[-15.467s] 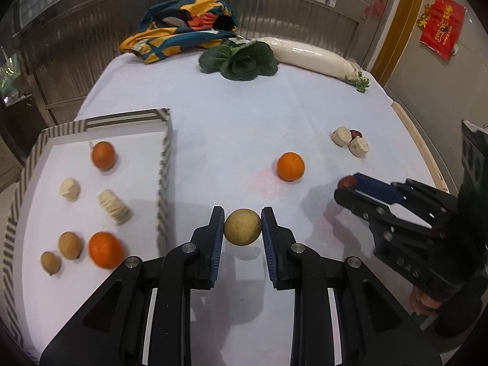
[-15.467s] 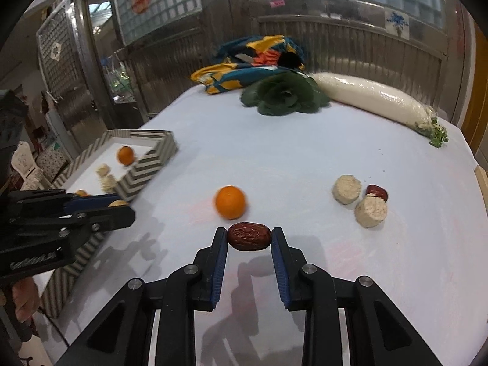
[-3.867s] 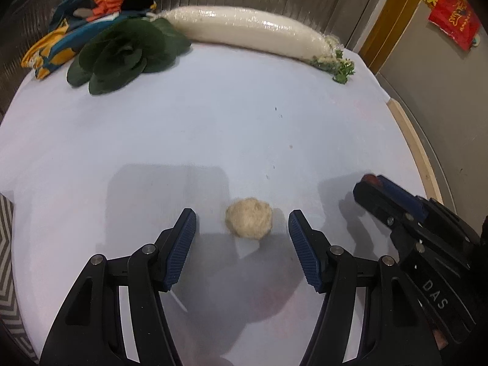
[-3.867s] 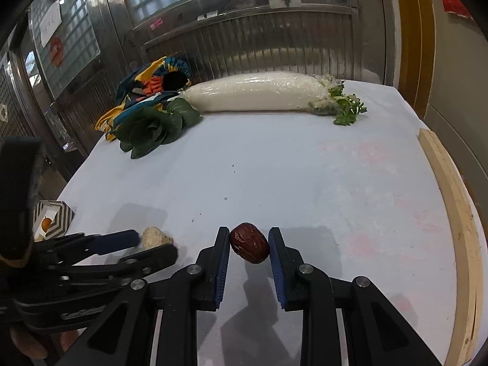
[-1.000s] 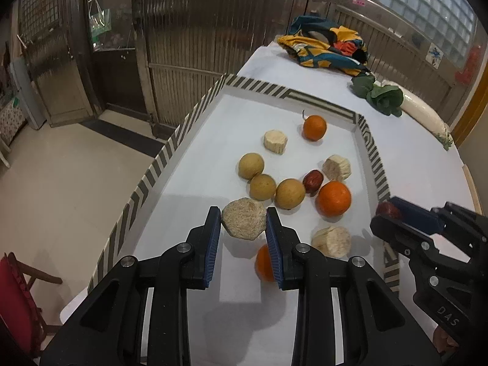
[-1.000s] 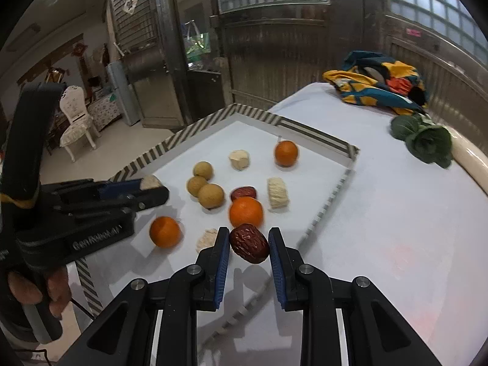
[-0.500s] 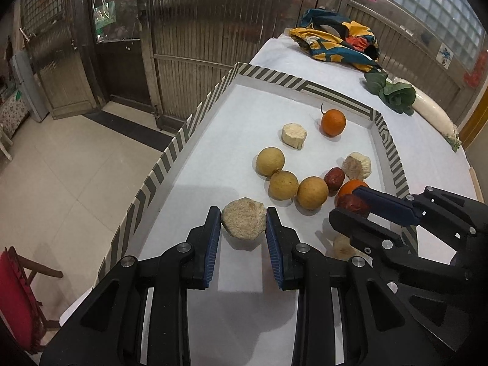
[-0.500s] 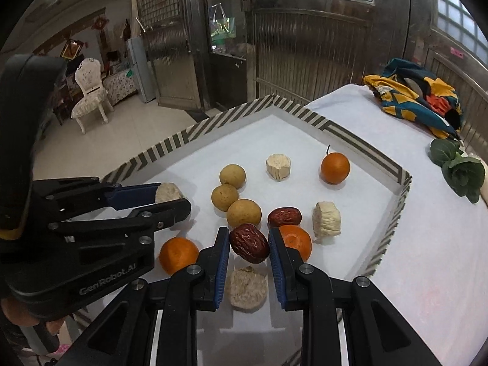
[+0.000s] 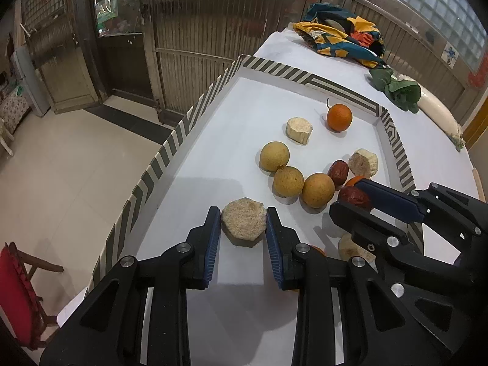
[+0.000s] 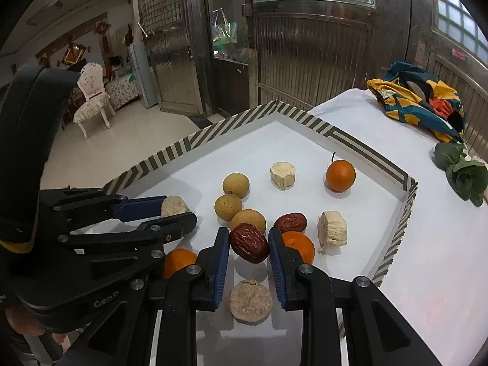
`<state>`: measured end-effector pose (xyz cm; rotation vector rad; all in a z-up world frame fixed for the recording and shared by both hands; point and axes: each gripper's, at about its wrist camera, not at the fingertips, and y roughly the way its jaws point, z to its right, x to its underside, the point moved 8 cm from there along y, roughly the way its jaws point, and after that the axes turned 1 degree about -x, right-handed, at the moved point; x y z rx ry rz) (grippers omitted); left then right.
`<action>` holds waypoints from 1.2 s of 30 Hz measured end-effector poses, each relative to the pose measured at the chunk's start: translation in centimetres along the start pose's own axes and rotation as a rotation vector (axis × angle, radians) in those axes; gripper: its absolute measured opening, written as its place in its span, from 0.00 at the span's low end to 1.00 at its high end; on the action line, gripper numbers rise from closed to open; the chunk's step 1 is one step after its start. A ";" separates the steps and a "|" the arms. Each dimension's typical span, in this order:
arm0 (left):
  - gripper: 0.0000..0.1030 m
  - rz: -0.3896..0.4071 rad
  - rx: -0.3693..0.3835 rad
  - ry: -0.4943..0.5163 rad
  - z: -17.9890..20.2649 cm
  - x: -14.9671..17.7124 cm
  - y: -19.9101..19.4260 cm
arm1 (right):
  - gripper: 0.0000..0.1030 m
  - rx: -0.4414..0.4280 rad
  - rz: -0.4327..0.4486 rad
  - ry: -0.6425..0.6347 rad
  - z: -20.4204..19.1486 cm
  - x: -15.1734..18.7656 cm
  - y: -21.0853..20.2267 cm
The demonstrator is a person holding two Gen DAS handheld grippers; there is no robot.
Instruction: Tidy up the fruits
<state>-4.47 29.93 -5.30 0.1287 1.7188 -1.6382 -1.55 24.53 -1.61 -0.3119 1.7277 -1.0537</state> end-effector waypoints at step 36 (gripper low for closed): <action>0.63 0.286 -0.019 0.122 6.8 1.3 -8.1 | 0.38 0.156 0.243 0.262 4.8 5.6 -12.3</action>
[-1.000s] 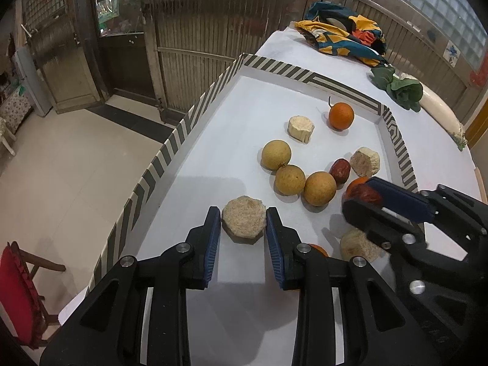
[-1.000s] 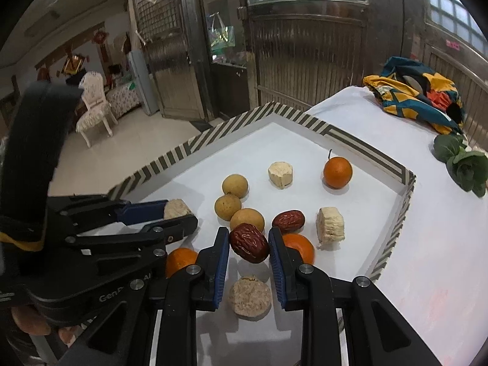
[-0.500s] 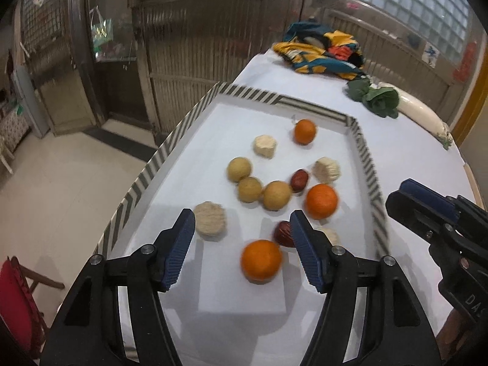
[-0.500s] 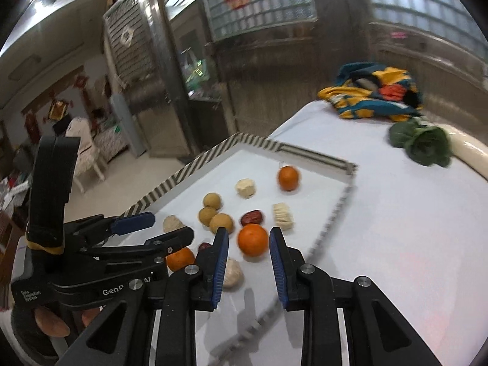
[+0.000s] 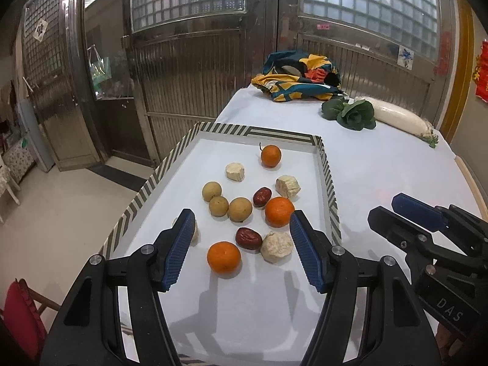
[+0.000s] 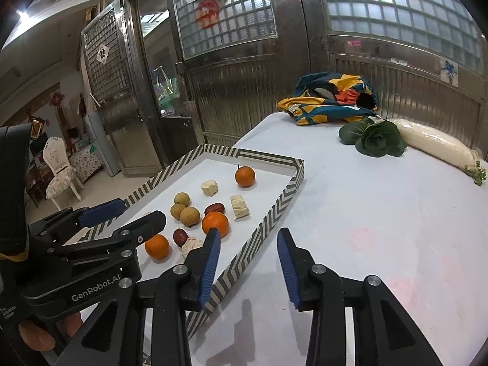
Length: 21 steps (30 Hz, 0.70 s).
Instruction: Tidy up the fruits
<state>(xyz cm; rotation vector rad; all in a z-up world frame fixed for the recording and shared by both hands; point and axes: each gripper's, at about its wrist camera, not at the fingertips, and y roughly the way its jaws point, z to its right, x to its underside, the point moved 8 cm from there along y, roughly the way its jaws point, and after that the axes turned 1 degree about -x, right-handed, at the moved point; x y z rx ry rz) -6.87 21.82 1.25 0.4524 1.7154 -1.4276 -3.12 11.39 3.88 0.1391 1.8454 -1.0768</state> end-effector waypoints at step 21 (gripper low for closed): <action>0.63 -0.001 -0.018 0.003 -0.2 0.0 -0.3 | 0.40 -0.006 -0.015 -0.002 0.1 0.2 0.3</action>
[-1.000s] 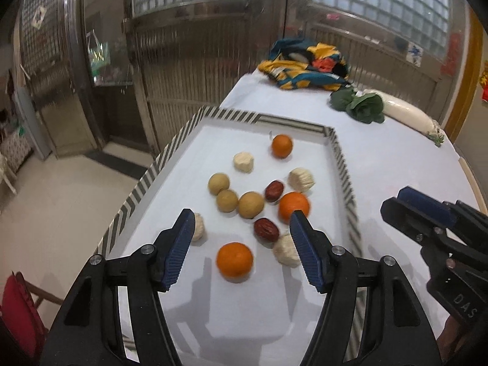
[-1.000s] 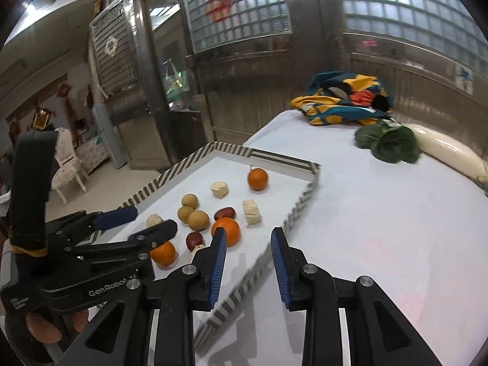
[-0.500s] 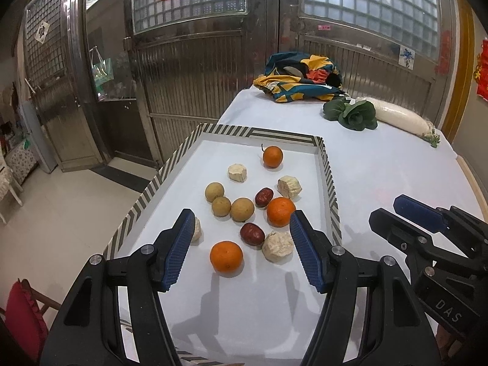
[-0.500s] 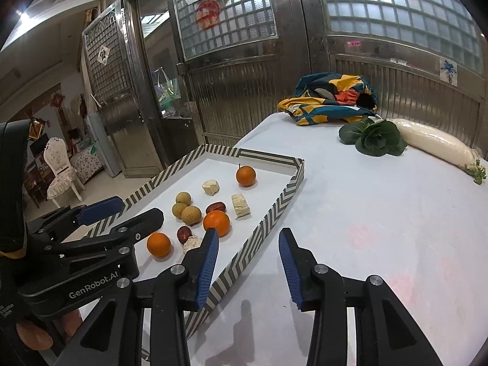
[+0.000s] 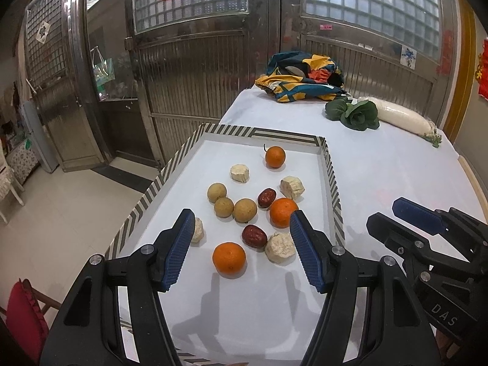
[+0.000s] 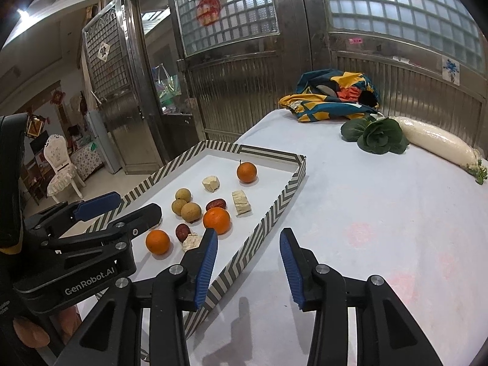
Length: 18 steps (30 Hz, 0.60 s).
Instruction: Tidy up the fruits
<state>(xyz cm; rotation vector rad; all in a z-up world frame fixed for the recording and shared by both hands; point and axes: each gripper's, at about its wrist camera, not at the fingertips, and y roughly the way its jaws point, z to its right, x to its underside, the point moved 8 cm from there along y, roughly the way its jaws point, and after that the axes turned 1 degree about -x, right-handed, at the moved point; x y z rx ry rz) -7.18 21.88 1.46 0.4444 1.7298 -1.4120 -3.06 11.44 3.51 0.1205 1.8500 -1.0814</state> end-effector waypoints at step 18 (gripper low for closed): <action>0.63 -0.004 0.001 -0.004 0.0 0.1 0.1 | 0.40 -0.004 -0.011 -0.002 0.0 0.1 0.5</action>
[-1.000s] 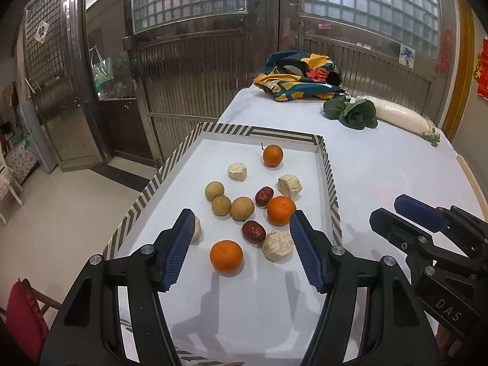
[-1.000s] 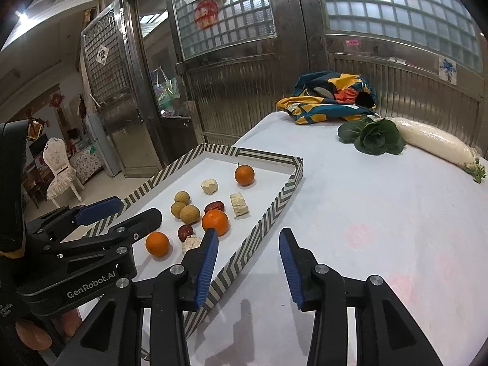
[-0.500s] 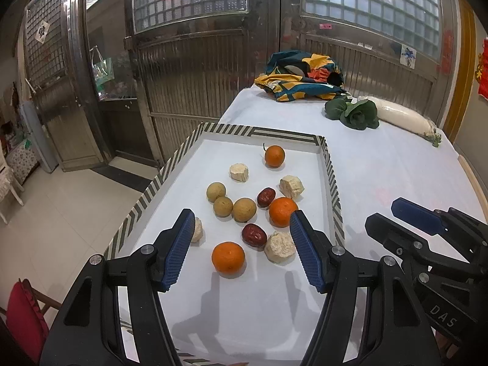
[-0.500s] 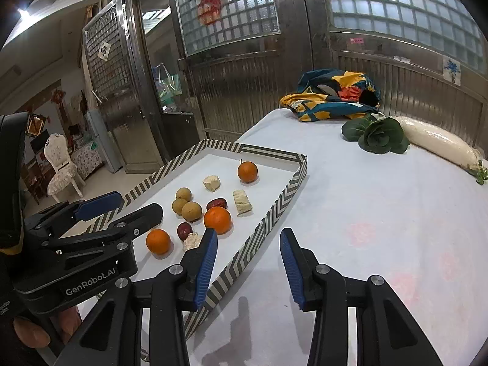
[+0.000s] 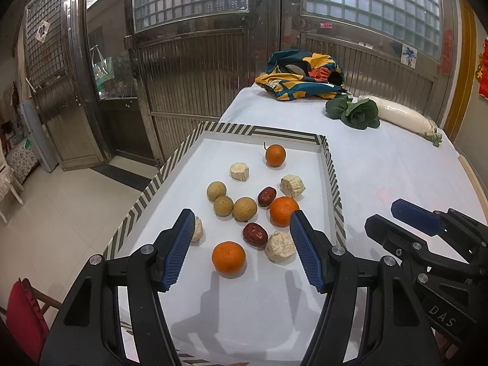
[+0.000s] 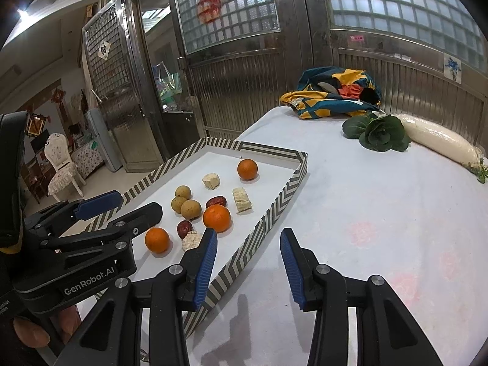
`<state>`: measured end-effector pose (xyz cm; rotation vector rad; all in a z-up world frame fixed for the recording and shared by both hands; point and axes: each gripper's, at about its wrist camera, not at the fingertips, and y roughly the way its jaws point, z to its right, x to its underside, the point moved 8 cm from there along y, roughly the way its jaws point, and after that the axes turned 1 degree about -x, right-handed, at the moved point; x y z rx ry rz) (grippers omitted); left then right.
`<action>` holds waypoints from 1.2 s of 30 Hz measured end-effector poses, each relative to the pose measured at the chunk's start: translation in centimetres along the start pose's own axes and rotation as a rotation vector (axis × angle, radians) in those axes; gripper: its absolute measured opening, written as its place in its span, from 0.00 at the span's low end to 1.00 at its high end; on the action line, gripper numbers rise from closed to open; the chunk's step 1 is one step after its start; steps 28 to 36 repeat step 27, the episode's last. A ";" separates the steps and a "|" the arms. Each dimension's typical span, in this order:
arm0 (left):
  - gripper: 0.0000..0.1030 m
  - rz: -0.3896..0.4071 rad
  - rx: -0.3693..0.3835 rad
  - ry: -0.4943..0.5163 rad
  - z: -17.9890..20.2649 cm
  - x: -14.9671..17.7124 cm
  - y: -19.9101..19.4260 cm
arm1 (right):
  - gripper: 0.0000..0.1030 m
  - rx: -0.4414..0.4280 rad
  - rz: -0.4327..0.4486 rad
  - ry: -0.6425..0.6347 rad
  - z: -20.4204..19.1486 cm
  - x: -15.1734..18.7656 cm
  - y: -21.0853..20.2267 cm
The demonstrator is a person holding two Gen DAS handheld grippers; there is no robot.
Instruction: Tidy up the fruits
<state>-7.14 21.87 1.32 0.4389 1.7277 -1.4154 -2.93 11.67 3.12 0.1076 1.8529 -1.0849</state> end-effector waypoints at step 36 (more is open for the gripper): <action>0.63 0.003 0.024 0.030 2.3 -0.2 0.0 | 0.41 0.020 0.001 0.023 1.8 0.7 -0.8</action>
